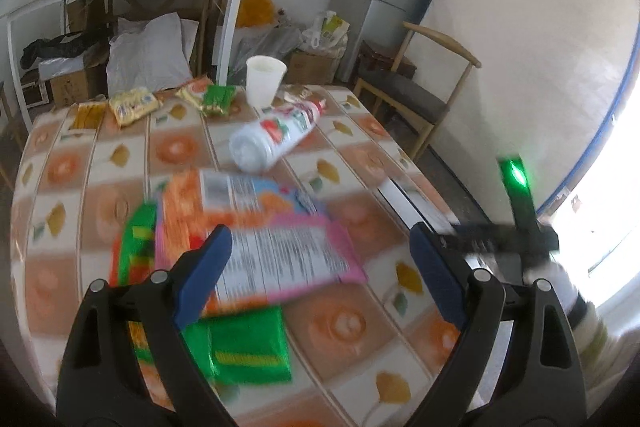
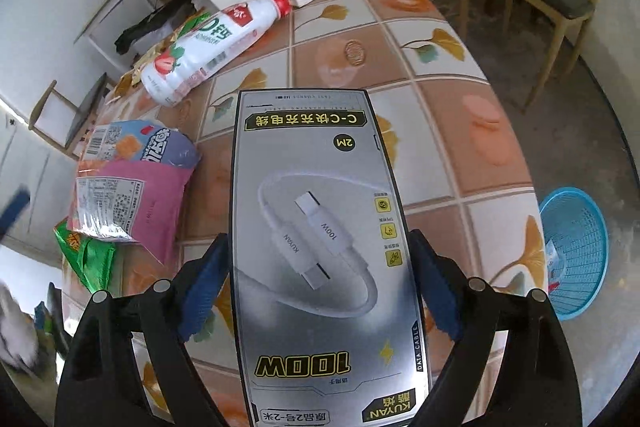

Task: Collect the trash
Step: 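Lift the white charger box with the right gripper and turn it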

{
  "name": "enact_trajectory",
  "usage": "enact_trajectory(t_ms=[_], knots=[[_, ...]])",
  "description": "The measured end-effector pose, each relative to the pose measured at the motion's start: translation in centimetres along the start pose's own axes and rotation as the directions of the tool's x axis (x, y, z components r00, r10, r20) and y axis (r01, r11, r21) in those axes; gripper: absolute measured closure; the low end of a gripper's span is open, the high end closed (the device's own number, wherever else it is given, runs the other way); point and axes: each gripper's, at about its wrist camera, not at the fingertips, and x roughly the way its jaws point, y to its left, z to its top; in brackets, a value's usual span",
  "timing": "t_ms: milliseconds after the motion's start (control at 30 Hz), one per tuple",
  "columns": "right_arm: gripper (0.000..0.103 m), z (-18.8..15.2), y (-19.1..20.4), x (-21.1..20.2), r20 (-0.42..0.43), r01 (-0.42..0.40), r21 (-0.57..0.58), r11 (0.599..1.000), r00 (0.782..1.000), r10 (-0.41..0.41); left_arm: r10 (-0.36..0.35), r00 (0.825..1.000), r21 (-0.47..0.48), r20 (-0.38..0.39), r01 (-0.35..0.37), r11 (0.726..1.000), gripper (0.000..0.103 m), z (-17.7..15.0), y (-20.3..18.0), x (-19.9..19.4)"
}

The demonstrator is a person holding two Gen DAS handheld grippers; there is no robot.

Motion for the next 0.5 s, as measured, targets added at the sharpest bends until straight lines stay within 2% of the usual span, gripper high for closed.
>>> enact_trajectory(t_ms=[100, 200, 333, 400, 500], knots=[[0.017, -0.1, -0.6, 0.0, 0.005, -0.044, 0.031, 0.999, 0.999, 0.044, 0.032, 0.999, -0.01, -0.02, -0.032, 0.999, 0.017, 2.2, 0.0, 1.3], [0.017, -0.1, -0.8, 0.1, 0.002, -0.105, 0.046, 0.993, 0.995, 0.105, 0.004, 1.0, -0.036, -0.017, -0.005, 0.999, 0.017, 2.2, -0.7, 1.9], [0.017, 0.4, -1.5, -0.2, -0.012, -0.212, 0.095, 0.973, 0.977, 0.215, -0.075, 0.997, -0.106, -0.032, 0.071, 0.992, 0.017, 0.3, -2.1, 3.1], [0.016, 0.9, -2.0, -0.8, 0.0, -0.281, 0.122, 0.952, 0.959, 0.283, -0.112, 0.993, -0.134, -0.042, 0.105, 0.985, 0.017, -0.8, -2.7, 3.8], [0.016, 1.4, -2.7, -1.3, 0.011, -0.34, 0.169, 0.925, 0.939, 0.343, -0.157, 0.985, -0.152, -0.074, 0.145, 0.978, 0.017, -2.8, -4.2, 4.9]])
